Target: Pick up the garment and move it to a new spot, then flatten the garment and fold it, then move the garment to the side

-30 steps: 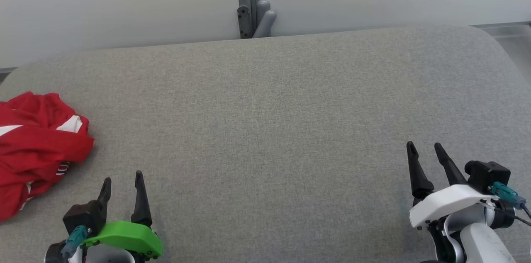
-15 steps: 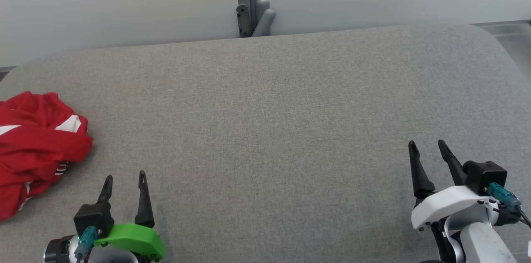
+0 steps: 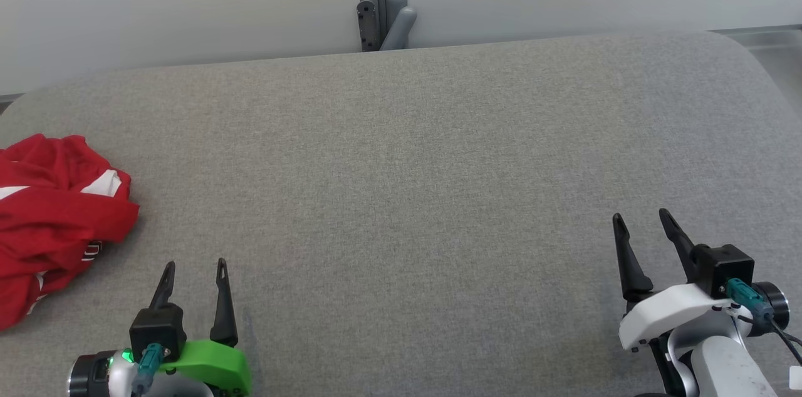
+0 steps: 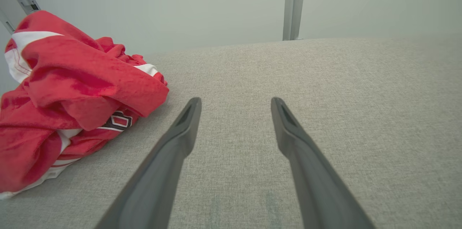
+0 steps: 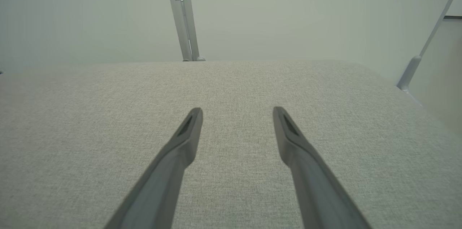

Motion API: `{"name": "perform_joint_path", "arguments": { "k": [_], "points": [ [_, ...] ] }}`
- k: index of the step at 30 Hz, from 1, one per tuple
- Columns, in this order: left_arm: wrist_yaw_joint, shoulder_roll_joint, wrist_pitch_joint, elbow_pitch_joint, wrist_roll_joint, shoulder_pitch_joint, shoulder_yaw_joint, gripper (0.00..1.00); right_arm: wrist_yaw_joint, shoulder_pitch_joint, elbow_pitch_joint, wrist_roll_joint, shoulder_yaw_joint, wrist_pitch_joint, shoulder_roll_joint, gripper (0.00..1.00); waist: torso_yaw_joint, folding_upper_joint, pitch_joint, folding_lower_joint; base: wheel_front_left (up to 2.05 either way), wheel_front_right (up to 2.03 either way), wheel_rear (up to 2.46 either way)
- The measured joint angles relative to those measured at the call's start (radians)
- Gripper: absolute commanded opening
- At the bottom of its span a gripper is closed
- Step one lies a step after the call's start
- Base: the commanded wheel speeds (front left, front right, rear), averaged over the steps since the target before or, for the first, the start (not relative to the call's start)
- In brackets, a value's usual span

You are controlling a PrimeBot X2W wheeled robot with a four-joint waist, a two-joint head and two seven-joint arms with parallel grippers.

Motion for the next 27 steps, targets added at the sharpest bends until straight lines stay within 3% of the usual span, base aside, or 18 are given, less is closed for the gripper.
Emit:
{"name": "perform_joint_path", "arguments": {
  "k": [6, 12, 19, 27],
  "points": [
    [0.004, -0.002, -0.008, 0.007, 0.027, -0.002, -0.001, 1.0, 0.0, -0.001, 0.001, -0.023, 0.012, -0.01, -0.007, 1.0, 0.018, 0.0, 0.005, 0.0, 0.0, 0.0, 0.0],
    [0.018, -0.012, -0.01, 0.021, 0.014, -0.001, 0.014, 1.0, 0.0, -0.01, 0.004, -0.022, 0.055, -0.01, -0.016, 1.0, 0.082, 0.0, 0.006, 0.0, 0.0, 0.0, 0.0],
    [0.013, -0.015, -0.01, 0.031, -0.011, 0.016, 0.062, 1.0, 0.0, -0.039, 0.016, 0.004, 0.177, -0.011, -0.019, 1.0, 0.21, 0.0, 0.0, 0.0, 0.0, 0.0, 0.0],
    [0.007, -0.019, -0.01, 0.048, -0.019, 0.063, 0.085, 1.0, 0.001, -0.051, 0.046, 0.034, 0.247, -0.011, -0.015, 1.0, 0.394, 0.0, -0.002, 0.0, 0.0, 0.0, 0.0]
  ]
}}
